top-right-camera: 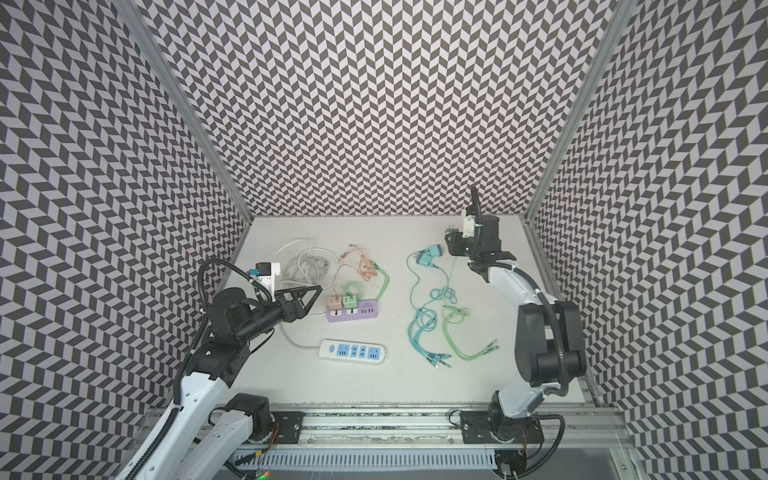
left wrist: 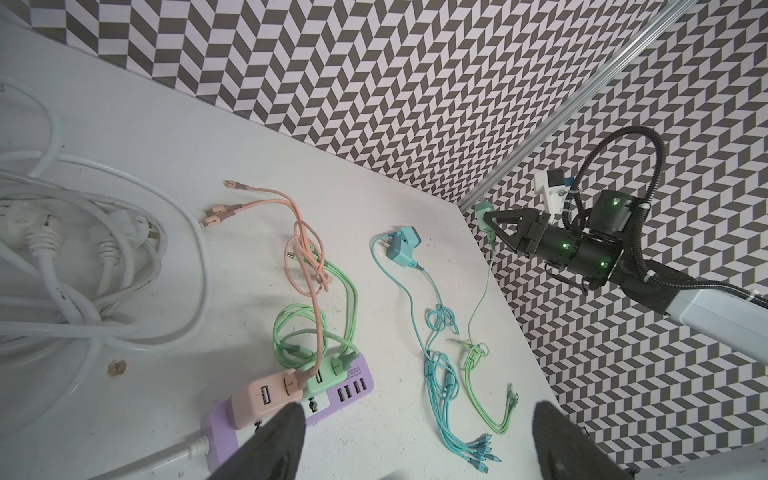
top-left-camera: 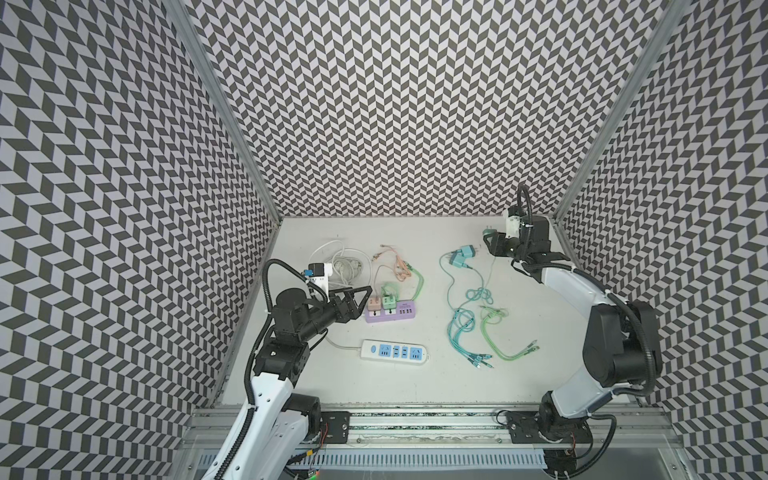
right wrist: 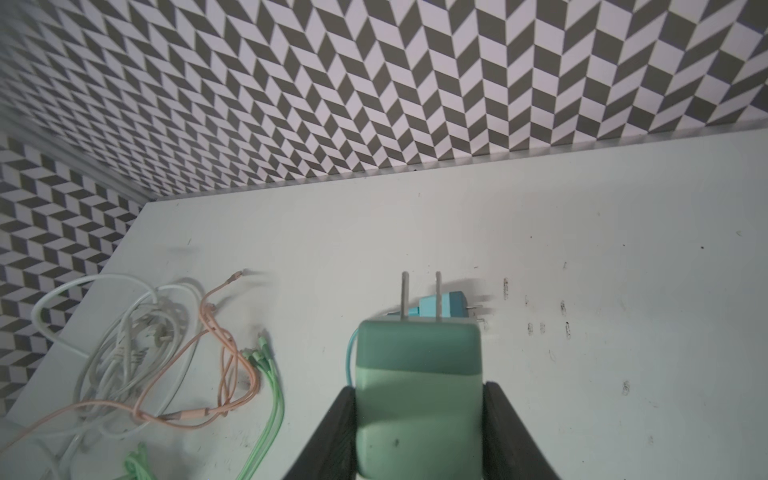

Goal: Insert the plug
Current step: 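Lift the pale green charger toward the left gripper while the left gripper approaches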

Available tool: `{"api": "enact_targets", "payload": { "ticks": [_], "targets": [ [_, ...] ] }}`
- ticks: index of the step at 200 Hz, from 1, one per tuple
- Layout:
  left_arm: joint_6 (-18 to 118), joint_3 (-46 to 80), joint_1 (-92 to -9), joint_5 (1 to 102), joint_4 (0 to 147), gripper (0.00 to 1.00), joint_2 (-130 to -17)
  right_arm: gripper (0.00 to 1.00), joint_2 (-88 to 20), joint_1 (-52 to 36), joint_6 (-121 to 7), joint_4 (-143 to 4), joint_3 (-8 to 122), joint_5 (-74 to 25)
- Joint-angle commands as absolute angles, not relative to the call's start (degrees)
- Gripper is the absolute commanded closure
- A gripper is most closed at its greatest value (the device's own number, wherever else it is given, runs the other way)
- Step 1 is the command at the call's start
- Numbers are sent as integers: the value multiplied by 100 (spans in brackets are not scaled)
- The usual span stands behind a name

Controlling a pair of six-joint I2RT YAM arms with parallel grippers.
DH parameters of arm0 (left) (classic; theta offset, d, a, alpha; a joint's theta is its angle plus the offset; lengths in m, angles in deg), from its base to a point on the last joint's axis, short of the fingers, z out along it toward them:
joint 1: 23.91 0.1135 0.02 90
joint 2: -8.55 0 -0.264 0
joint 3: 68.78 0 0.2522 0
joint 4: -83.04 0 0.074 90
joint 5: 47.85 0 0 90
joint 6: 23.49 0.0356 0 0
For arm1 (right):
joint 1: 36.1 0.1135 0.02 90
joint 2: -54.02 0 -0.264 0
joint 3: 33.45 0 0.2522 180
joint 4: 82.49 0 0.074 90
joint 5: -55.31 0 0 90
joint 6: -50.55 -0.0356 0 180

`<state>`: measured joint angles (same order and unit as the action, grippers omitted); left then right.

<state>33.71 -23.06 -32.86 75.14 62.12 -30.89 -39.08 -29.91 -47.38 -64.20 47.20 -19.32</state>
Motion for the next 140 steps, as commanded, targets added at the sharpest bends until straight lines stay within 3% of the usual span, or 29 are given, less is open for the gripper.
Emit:
{"api": "enact_targets", "payload": {
  "ticks": [1, 108, 140],
  "targets": [
    [3356, -2134, -3234, 7829, 6484, 13, -3136, 75, -3412, -2805, -4133, -6454, 4709, -1616],
    [2850, -2065, -3282, 9385, 7498, 14, -3654, 74, -2484, -1410, -3005, -5939, 4466, -974],
    [2853, -2004, -3499, 9456, 7586, 16, -3901, 74, -2244, -1126, -2946, -6052, 4170, -769]
  ]
}}
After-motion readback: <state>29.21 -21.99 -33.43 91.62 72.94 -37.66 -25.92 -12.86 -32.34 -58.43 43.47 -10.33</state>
